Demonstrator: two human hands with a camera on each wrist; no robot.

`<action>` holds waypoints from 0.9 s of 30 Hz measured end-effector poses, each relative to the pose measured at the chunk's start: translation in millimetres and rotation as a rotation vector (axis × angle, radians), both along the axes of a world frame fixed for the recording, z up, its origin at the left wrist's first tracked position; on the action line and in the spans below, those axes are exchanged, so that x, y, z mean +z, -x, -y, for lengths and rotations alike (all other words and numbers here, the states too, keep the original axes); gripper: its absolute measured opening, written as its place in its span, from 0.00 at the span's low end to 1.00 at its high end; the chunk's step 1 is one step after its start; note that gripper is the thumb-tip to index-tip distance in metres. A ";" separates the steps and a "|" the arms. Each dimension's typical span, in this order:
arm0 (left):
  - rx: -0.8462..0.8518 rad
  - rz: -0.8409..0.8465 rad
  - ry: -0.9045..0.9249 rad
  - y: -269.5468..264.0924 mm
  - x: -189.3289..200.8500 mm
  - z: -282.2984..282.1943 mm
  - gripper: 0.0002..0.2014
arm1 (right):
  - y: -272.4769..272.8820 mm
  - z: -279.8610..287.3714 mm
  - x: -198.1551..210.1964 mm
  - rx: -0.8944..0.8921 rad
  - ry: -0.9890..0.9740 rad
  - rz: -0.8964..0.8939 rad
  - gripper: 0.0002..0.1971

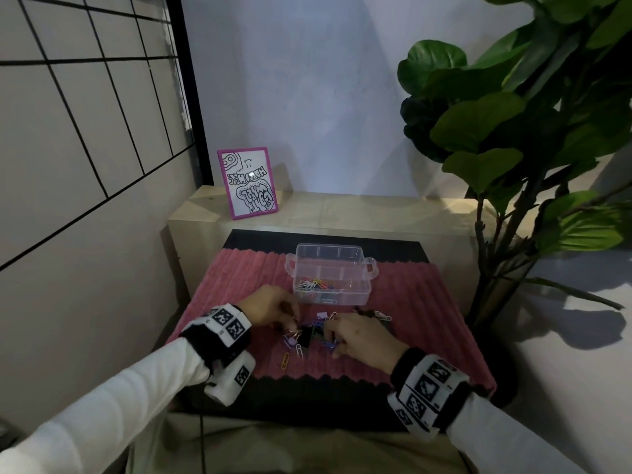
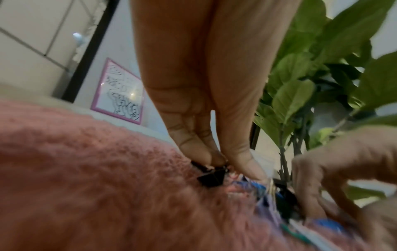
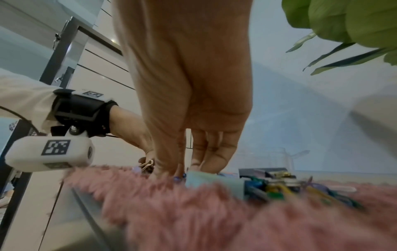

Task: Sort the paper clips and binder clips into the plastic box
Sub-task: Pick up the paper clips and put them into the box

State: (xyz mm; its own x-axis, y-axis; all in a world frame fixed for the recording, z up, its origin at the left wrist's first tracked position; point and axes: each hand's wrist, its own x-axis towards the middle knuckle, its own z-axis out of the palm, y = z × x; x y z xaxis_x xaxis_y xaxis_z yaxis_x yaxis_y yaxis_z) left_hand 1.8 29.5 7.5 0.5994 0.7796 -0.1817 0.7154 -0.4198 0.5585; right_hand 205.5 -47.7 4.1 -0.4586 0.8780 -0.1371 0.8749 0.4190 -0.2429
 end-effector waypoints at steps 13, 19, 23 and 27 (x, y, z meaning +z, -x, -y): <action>0.212 0.397 0.357 17.6 7.7 -6.7 0.12 | -1.3 -0.2 1.3 -0.026 0.001 -0.058 0.08; 0.188 0.170 0.086 16.2 11.7 -5.6 0.11 | -2.9 1.3 -0.5 -0.022 -0.014 -0.110 0.03; 0.158 0.019 -0.347 17.3 20.6 5.5 0.12 | -5.8 -1.2 -1.9 -0.047 0.057 -0.207 0.10; 0.006 -0.008 -0.226 13.9 13.2 24.1 0.07 | 2.7 1.9 -12.9 -0.060 -0.119 -0.095 0.19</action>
